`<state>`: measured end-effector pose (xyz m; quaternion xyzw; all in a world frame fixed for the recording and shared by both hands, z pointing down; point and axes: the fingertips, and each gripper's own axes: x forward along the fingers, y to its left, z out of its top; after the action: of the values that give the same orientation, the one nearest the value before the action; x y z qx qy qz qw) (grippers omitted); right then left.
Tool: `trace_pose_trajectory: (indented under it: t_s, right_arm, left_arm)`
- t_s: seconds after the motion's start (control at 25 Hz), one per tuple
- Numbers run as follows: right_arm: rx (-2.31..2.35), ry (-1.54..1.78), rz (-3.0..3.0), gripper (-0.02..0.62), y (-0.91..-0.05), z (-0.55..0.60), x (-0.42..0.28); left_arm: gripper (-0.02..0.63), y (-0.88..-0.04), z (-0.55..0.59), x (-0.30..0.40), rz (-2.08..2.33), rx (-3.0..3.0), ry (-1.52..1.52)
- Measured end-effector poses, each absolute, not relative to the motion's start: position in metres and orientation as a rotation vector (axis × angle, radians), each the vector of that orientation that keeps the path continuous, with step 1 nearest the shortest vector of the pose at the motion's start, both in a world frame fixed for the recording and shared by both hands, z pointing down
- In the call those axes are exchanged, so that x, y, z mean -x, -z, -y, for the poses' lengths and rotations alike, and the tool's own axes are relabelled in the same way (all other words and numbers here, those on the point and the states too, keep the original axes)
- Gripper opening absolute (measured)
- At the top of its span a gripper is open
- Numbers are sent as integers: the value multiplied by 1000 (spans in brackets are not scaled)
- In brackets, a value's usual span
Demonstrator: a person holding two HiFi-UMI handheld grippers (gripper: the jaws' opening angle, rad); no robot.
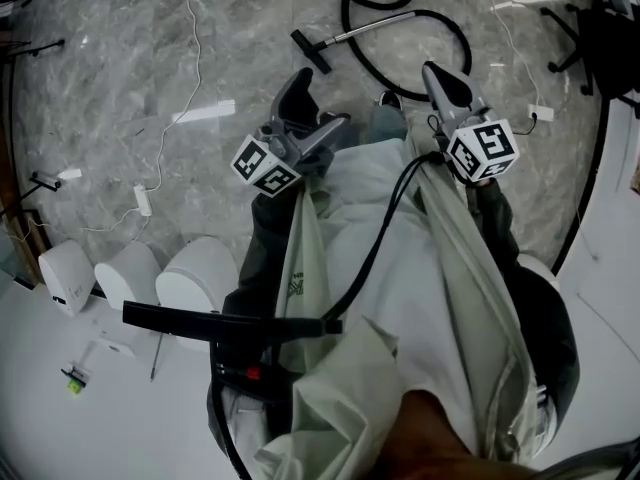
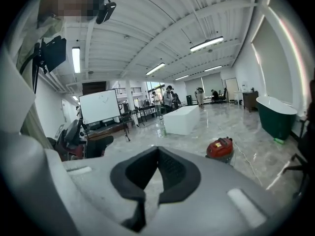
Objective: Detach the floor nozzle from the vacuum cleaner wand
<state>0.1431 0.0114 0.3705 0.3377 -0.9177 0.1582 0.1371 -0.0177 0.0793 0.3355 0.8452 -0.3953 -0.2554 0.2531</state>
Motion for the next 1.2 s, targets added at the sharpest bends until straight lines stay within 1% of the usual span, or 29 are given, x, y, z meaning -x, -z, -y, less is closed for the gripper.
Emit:
trace_pose_trajectory:
  t_s: [0.08, 0.16, 0.2, 0.28, 0.32, 0.36, 0.4, 0.48, 0.52, 0.6, 0.68, 0.76, 0.84, 0.96, 1.08, 1.2]
  right_arm:
    - [-1000, -455, 2639, 0, -375, -7, -136]
    - [-1001, -459, 2624, 0, -379, -6, -128]
    - [-991, -463, 2616, 0, -381, -6, -123]
    - [-957, -473, 2599, 0, -386, -5, -115]
    - [-939, -482, 2590, 0, -390, -3, -111]
    - [-924, -497, 2580, 0, -395, 0, -108]
    - [-910, -514, 2570, 0, -401, 5, -104]
    - [-873, -559, 2547, 0, -417, 16, -98]
    - [-837, -583, 2535, 0, -429, 22, -94]
    - [-748, -599, 2504, 0, -460, 34, -86]
    - [-697, -501, 2468, 0, -505, 55, -80]
    - [-679, -295, 2416, 0, -557, 78, -80]
    - [-612, -62, 2339, 0, -619, 100, -83]
    - [-395, 195, 2216, 0, -748, 136, -86]
    - [-207, 172, 2153, 0, -871, 148, -89]
    - [-87, 98, 2072, 0, -970, 157, -81]
  left_arm:
    - [488, -340, -78, 24, 1054, -2292, 695]
    - [488, -349, -75, 27, 1026, -2293, 630]
    - [440, -353, -74, 28, 1015, -2314, 572]
    - [178, -358, -67, 37, 1060, -2347, 501]
    - [24, -360, -61, 46, 1102, -2334, 508]
    - [2, -362, -53, 56, 1139, -2300, 540]
    - [2, -364, -44, 65, 1167, -2261, 576]
    - [74, -373, -29, 73, 1183, -2208, 598]
    - [74, -381, -23, 74, 1177, -2188, 587]
    - [3, -404, -10, 74, 1182, -2135, 547]
    - [3, -443, 5, 79, 1245, -2077, 484]
    - [3, -489, 15, 89, 1363, -2011, 414]
    - [3, -540, 24, 100, 1468, -1927, 365]
    - [3, -626, 47, 110, 1570, -1790, 366]
    - [3, -704, 50, 109, 1609, -1691, 336]
    - [3, -771, 43, 109, 1616, -1611, 323]
